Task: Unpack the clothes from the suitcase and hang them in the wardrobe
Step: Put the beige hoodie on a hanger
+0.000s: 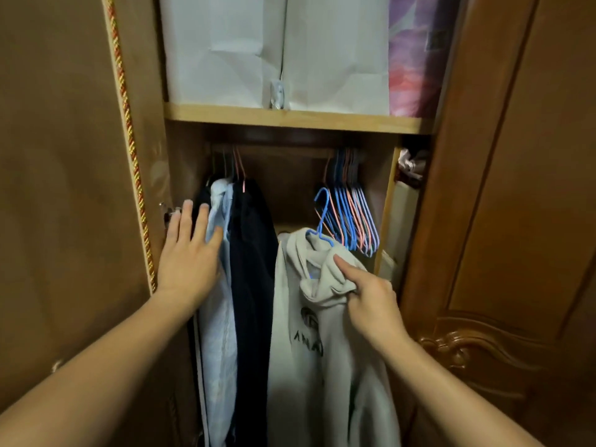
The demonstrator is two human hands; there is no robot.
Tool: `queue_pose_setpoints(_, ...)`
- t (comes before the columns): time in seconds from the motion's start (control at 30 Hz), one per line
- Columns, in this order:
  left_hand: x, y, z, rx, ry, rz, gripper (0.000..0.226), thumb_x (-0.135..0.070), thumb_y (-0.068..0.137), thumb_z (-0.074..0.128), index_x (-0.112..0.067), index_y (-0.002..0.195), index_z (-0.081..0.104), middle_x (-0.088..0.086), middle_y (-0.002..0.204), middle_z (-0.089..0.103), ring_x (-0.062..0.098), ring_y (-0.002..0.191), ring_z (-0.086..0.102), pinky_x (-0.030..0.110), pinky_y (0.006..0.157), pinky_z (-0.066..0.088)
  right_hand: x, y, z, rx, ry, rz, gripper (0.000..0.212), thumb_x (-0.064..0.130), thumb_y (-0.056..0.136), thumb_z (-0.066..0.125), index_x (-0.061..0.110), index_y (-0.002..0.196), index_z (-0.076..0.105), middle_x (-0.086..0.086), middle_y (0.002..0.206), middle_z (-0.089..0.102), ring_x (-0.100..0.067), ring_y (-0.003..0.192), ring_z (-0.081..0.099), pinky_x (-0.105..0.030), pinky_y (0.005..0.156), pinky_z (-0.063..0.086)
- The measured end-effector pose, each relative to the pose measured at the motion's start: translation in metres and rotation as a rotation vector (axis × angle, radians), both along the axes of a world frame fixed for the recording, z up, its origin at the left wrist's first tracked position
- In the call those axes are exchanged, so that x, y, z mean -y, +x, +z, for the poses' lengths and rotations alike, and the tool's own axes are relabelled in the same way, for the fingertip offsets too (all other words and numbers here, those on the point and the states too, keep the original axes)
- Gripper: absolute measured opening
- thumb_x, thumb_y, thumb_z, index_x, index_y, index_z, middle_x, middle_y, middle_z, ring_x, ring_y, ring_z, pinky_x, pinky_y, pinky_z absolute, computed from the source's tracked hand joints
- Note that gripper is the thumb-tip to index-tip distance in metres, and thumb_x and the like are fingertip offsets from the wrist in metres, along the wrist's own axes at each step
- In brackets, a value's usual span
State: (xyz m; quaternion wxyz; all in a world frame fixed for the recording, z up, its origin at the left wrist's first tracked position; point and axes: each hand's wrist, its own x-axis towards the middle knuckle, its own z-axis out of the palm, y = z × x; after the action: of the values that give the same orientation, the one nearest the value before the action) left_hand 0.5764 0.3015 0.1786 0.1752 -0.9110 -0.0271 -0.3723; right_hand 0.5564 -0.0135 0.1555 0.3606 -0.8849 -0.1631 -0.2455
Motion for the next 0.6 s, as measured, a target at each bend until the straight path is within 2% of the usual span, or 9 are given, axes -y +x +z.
queue_pose_setpoints(0.1, -0.004, 0.000, 0.031, 0.146, 0.054, 0.010, 0.058, -0.021, 0.082, 0.068, -0.007, 0.137, 0.057, 0.025, 0.162, 0.022, 0.051, 0.151, 0.001, 0.062, 0.122, -0.002, -0.010, 0.011, 0.018, 0.067, 0.154, 0.020, 0.072, -0.012, 0.083, 0.048, 0.028, 0.143, 0.054, 0.007, 0.138, 0.058, -0.005, 0.127, 0.051, -0.008, 0.105, 0.030)
queue_pose_setpoints(0.2, -0.001, -0.002, 0.055, 0.215, 0.022, 0.073, 0.057, -0.026, 0.082, 0.066, -0.011, 0.136, 0.057, 0.023, 0.165, 0.017, 0.055, 0.148, -0.006, 0.067, 0.119, -0.005, -0.017, 0.037, 0.037, 0.013, 0.245, 0.041, 0.074, -0.013, 0.086, 0.049, 0.026, 0.148, 0.046, 0.013, 0.131, 0.059, 0.007, 0.107, 0.057, 0.005, 0.089, 0.034)
queue_pose_setpoints(0.27, 0.000, -0.004, 0.059, 0.191, 0.025, 0.092, 0.052, -0.028, 0.083, 0.064, -0.013, 0.133, 0.060, 0.023, 0.165, 0.015, 0.060, 0.146, -0.008, 0.069, 0.118, -0.003, -0.025, 0.055, 0.039, -0.022, 0.232, 0.035, 0.074, -0.013, 0.085, 0.049, 0.025, 0.148, 0.047, 0.000, 0.131, 0.065, -0.007, 0.109, 0.062, 0.001, 0.089, 0.039)
queue_pose_setpoints(0.33, -0.002, -0.002, 0.055, 0.147, 0.058, 0.101, 0.046, -0.029, 0.085, 0.062, -0.013, 0.128, 0.062, 0.023, 0.165, 0.015, 0.062, 0.145, -0.009, 0.070, 0.117, -0.001, -0.035, 0.072, 0.035, -0.042, 0.220, 0.050, 0.073, -0.012, 0.085, 0.050, 0.025, 0.147, 0.048, -0.006, 0.135, 0.063, -0.021, 0.121, 0.060, -0.009, 0.101, 0.038)
queue_pose_setpoints(0.37, -0.003, -0.001, 0.053, 0.130, 0.076, 0.102, 0.043, -0.029, 0.085, 0.061, -0.013, 0.125, 0.063, 0.023, 0.165, 0.016, 0.062, 0.144, -0.009, 0.071, 0.117, -0.001, -0.039, 0.080, 0.035, -0.059, 0.222, 0.066, 0.071, -0.012, 0.086, 0.051, 0.025, 0.147, 0.048, -0.005, 0.138, 0.061, -0.022, 0.125, 0.057, -0.013, 0.105, 0.036)
queue_pose_setpoints(0.43, -0.005, 0.002, 0.053, 0.114, 0.103, 0.107, 0.042, -0.028, 0.085, 0.061, -0.012, 0.123, 0.065, 0.023, 0.164, 0.020, 0.062, 0.145, -0.007, 0.073, 0.116, -0.004, -0.044, 0.097, 0.036, -0.113, 0.259, 0.079, 0.068, -0.011, 0.089, 0.052, 0.022, 0.148, 0.046, -0.002, 0.141, 0.057, -0.020, 0.130, 0.053, -0.010, 0.101, 0.033)
queue_pose_setpoints(0.53, -0.008, 0.007, 0.051, 0.106, 0.140, 0.115, 0.040, -0.029, 0.083, 0.062, -0.011, 0.119, 0.068, 0.023, 0.162, 0.024, 0.061, 0.146, -0.004, 0.073, 0.115, -0.007, -0.050, 0.122, 0.040, -0.121, 0.304, 0.026, 0.066, -0.011, 0.090, 0.053, 0.021, 0.148, 0.046, -0.004, 0.135, 0.061, -0.019, 0.121, 0.057, -0.008, 0.093, 0.034)
queue_pose_setpoints(0.6, -0.009, 0.011, 0.050, 0.085, 0.145, 0.117, 0.038, -0.029, 0.081, 0.064, -0.012, 0.114, 0.071, 0.023, 0.162, 0.026, 0.060, 0.146, -0.003, 0.073, 0.115, -0.007, -0.058, 0.138, 0.049, -0.119, 0.284, -0.015, 0.066, -0.008, 0.090, 0.051, 0.024, 0.148, 0.046, -0.006, 0.124, 0.066, -0.015, 0.100, 0.059, -0.011, 0.085, 0.037)
